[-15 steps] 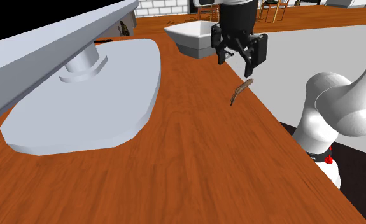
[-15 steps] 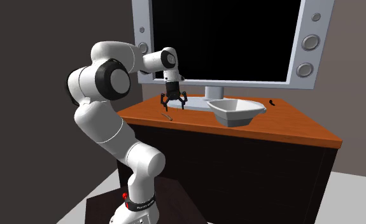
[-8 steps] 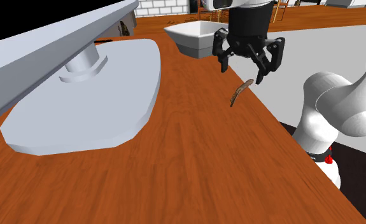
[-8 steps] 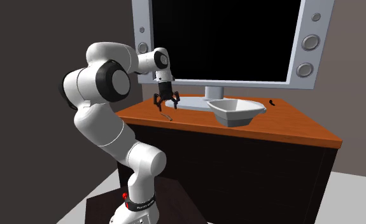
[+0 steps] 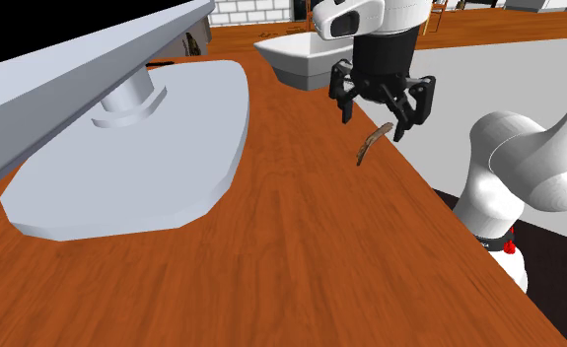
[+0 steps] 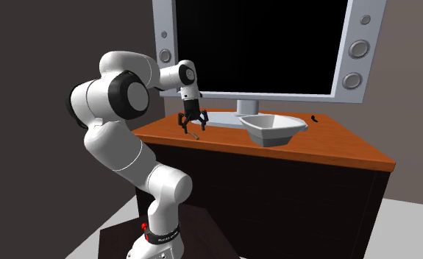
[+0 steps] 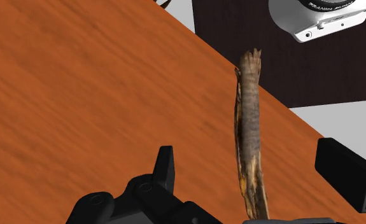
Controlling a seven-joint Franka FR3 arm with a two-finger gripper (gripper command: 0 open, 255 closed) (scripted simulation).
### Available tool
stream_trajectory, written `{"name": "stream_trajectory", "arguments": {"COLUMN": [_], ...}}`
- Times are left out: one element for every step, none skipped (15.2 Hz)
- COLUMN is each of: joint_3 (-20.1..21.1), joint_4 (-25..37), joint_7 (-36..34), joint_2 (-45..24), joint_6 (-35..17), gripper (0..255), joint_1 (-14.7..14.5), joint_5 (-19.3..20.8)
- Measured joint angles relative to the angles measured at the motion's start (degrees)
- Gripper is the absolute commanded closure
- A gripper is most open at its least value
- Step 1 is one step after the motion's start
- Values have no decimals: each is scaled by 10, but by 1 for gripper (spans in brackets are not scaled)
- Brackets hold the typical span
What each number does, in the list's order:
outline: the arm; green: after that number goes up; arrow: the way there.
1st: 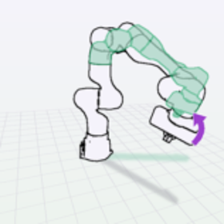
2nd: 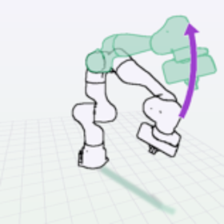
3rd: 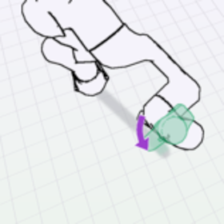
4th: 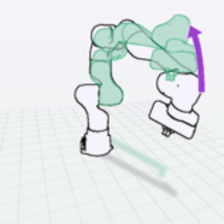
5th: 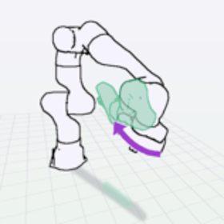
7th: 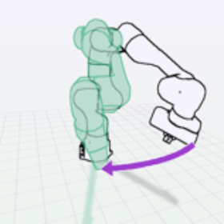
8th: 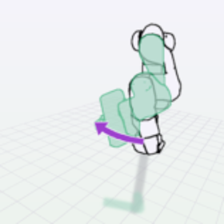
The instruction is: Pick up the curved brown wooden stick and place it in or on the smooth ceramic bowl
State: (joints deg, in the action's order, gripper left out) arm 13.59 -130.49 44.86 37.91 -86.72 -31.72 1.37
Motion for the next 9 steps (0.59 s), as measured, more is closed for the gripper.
{"name": "stream_trajectory", "arguments": {"joint_3": [0, 0, 0, 0, 0, 0, 0, 0, 0], "joint_4": [0, 0, 0, 0, 0, 0, 0, 0, 0], "joint_7": [0, 0, 0, 0, 0, 0, 0, 0, 0], "joint_2": [0, 0, 0, 0, 0, 0, 0, 0, 0], "joint_6": [0, 0, 0, 0, 0, 0, 0, 0, 0], "gripper": [0, 0, 255, 255, 255, 255, 255, 255, 255], "joint_1": [0, 0, 0, 0, 0, 0, 0, 0, 0], "joint_5": [0, 0, 0, 0, 0, 0, 0, 0, 0]}}
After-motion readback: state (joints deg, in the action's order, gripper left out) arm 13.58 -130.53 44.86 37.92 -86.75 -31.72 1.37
